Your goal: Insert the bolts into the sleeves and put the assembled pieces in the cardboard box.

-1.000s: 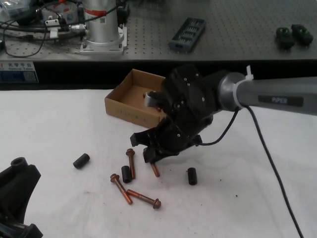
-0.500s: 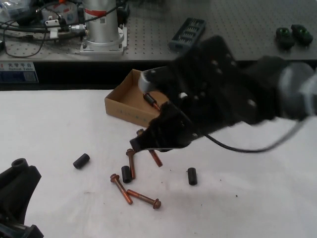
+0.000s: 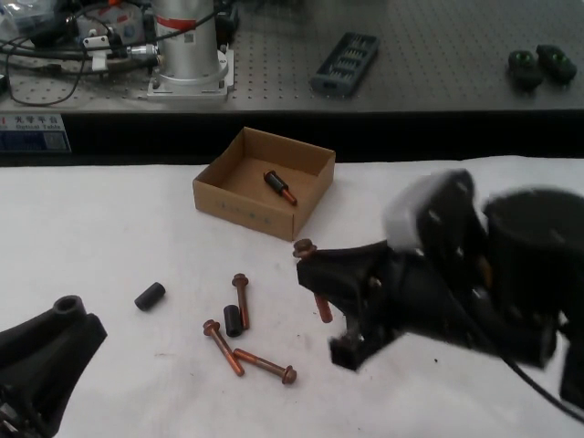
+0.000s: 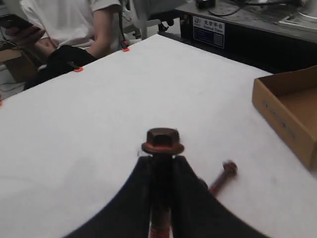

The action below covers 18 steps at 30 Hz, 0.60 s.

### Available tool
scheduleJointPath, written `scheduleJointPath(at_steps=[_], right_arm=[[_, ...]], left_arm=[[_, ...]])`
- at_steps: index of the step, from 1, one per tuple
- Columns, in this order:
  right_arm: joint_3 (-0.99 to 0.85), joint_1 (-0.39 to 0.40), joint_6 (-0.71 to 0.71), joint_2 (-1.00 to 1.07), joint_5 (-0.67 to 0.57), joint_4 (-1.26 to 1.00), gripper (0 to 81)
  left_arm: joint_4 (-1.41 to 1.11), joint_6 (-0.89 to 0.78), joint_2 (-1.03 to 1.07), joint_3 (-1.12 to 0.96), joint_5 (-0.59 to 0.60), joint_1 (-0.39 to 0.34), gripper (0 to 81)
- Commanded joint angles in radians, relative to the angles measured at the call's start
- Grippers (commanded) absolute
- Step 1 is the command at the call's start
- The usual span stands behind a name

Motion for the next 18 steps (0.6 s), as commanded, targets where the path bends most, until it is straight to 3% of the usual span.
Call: scheduleJointPath(at_steps=[1, 8, 18], right_arm=[[0.072, 0.001, -0.020, -0.015, -0.059, -0.273, 6.1], [0.153, 0.001, 0.039, -0.015, -0.159, -0.623, 6.1], [0.153, 0.001, 0.060, -0.015, -0.235, -0.624, 6.1]], left_arm=[[-0.043, 0.030, 0.000, -0.014, 0.034, -0.004, 0.6], [-0.202, 0.035, 0.159, -0.014, 0.094, -0.004, 0.6], [-0.714, 0.033, 0.634, -0.014, 0.253, -0.025, 0.6]])
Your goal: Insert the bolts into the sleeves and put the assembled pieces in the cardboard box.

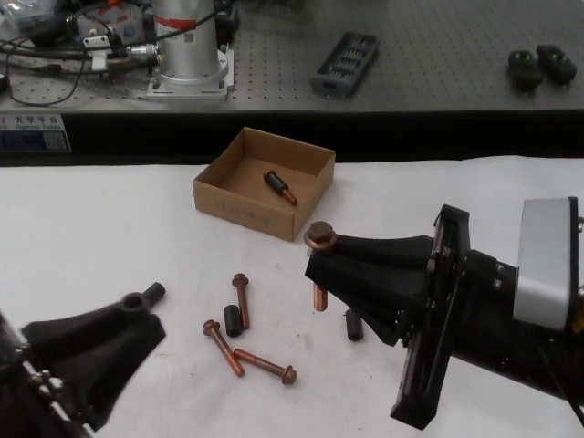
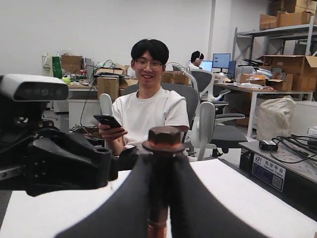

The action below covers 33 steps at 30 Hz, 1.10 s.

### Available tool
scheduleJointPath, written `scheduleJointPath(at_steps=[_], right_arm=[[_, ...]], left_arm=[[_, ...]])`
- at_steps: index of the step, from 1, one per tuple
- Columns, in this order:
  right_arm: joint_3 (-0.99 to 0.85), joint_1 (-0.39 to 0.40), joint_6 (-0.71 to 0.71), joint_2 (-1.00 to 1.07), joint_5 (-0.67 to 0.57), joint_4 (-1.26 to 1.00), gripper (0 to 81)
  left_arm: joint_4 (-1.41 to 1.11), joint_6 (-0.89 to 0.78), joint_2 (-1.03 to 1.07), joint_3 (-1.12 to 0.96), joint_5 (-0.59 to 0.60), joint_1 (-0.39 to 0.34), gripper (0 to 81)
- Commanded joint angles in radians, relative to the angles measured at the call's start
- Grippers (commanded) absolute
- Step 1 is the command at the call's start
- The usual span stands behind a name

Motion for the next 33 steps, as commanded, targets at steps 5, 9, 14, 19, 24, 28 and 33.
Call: scheduleJointPath(at_steps=[5, 9, 14, 19, 24, 28, 33], right_arm=[[-0.003, 0.001, 0.006, -0.013, 0.000, -0.035, 6.1], [-0.017, 0.001, -0.023, -0.001, 0.000, -0.030, 6.1], [-0.054, 0.001, -0.024, 0.070, -0.055, -0.030, 6.1], [-0.078, 0.001, -0.024, 0.146, -0.097, -0.032, 6.1], [-0.077, 0.007, -0.024, 0.166, -0.143, -0.032, 6.1], [-0.081, 0.007, 0.000, 0.166, -0.187, -0.032, 6.1], [-0.081, 0.007, 0.020, 0.166, -0.209, -0.040, 6.1]], left_arm=[[-0.303, 0.011, 0.300, -0.024, 0.072, -0.077, 0.6], [-0.406, 0.008, 0.432, -0.050, 0.072, -0.112, 0.6], [-0.410, 0.038, 0.531, -0.075, 0.109, -0.120, 0.6], [-0.411, 0.029, 0.553, -0.086, 0.167, -0.120, 0.6], [-0.407, 0.032, 0.553, -0.086, 0.186, -0.151, 0.6], [-0.400, 0.059, 0.553, -0.086, 0.186, -0.178, 0.6], [-0.400, 0.067, 0.553, -0.086, 0.186, -0.193, 0.6]])
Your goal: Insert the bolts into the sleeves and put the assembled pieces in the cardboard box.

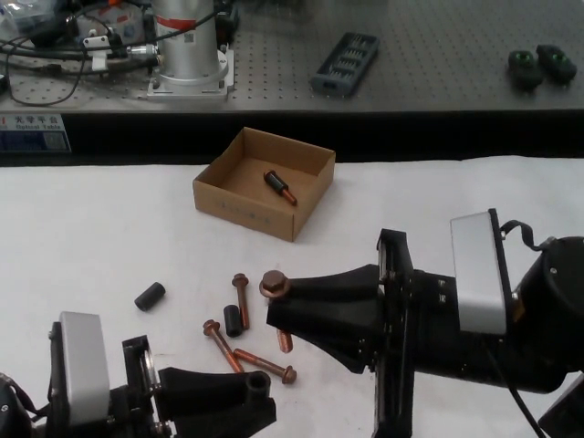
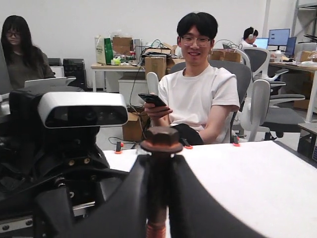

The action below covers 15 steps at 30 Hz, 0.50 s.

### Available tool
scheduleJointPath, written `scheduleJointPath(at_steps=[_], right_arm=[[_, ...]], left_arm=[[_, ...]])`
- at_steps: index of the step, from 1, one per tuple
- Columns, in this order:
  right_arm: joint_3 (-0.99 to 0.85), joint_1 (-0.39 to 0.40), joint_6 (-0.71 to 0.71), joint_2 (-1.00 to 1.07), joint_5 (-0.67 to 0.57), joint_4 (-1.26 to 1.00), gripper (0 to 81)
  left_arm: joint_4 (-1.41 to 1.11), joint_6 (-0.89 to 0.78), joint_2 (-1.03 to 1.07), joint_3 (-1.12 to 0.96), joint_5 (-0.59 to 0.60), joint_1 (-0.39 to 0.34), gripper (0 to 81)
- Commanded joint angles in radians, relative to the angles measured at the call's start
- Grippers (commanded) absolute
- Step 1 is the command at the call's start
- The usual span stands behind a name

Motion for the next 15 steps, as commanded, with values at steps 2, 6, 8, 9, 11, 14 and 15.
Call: scheduleJointPath(at_steps=[2, 6, 8, 9, 11, 14, 15], right_arm=[[-0.012, 0.005, 0.022, -0.001, -0.026, -0.029, 6.1], [-0.012, 0.005, 0.059, -0.001, -0.047, -0.064, 6.1], [-0.012, 0.009, 0.065, -0.001, -0.052, -0.064, 6.1], [-0.012, 0.014, 0.065, -0.001, -0.052, -0.064, 6.1], [-0.012, 0.037, 0.065, -0.001, -0.052, -0.064, 6.1], [-0.012, 0.071, 0.054, -0.001, -0.052, -0.067, 6.1], [-0.012, 0.077, 0.048, -0.001, -0.052, -0.067, 6.1]], left_arm=[[-0.007, 0.021, 0.003, -0.010, 0.009, -0.008, 0.6], [-0.005, 0.021, 0.006, -0.010, 0.009, -0.008, 0.6], [-0.005, 0.021, 0.006, -0.010, 0.009, -0.008, 0.6], [-0.005, 0.021, 0.006, -0.010, 0.009, -0.008, 0.6], [-0.005, 0.021, 0.006, -0.010, 0.009, -0.008, 0.6], [-0.005, 0.021, 0.005, -0.010, 0.017, -0.008, 0.6], [-0.005, 0.021, 0.005, -0.010, 0.030, -0.008, 0.6]])
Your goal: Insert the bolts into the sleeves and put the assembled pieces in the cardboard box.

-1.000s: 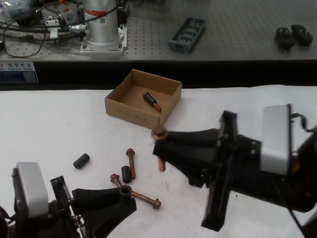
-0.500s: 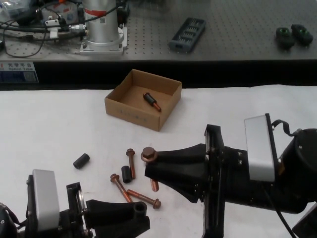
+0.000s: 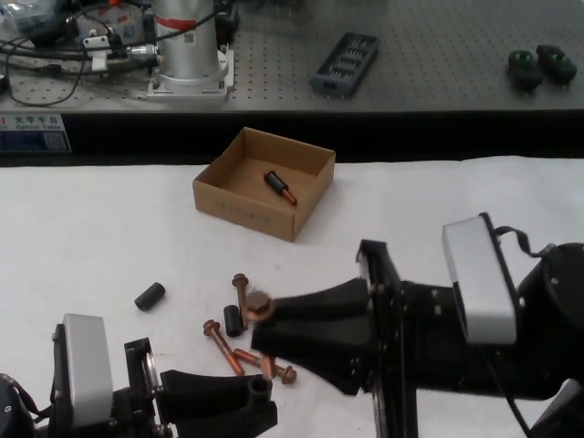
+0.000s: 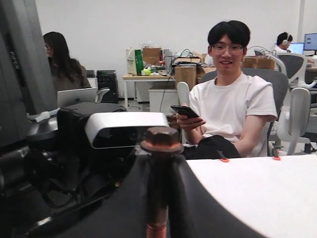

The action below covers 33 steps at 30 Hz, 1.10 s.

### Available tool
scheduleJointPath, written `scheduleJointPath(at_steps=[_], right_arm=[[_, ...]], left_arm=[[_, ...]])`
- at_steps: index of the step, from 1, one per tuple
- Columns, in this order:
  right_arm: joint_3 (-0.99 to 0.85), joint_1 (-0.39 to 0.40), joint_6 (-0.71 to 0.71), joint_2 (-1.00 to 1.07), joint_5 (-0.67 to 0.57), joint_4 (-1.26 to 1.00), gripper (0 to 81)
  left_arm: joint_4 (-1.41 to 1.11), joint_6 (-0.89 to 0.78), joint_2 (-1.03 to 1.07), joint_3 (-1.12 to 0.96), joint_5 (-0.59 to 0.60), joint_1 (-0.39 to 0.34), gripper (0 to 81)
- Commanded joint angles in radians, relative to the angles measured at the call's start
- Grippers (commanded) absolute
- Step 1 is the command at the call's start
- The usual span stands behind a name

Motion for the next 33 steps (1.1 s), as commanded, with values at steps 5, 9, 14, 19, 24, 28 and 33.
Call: scheduleJointPath(at_steps=[5, 9, 14, 19, 24, 28, 33], right_arm=[[-0.011, 0.021, -0.016, -0.001, -0.010, -0.020, 6.1], [-0.011, 0.021, -0.016, -0.001, -0.010, 0.001, 6.1], [-0.011, 0.021, -0.016, -0.001, -0.010, 0.010, 6.1], [-0.011, 0.021, 0.004, -0.001, -0.010, 0.010, 6.1], [-0.011, 0.023, 0.004, -0.001, -0.010, 0.010, 6.1], [-0.011, 0.023, 0.004, -0.001, -0.017, 0.031, 6.1], [-0.011, 0.023, 0.004, -0.001, -0.017, 0.048, 6.1]], left_arm=[[-0.011, 0.011, 0.000, -0.010, 0.041, -0.019, 0.6], [-0.011, 0.011, 0.000, -0.010, 0.046, -0.029, 0.6], [-0.011, 0.011, 0.000, -0.010, 0.050, -0.029, 0.6], [-0.020, 0.011, 0.000, -0.010, 0.050, -0.029, 0.6], [-0.025, 0.008, 0.000, -0.010, 0.050, -0.029, 0.6], [-0.041, 0.008, 0.000, -0.010, 0.050, -0.029, 0.6], [-0.073, -0.016, 0.000, -0.010, 0.050, -0.029, 0.6]])
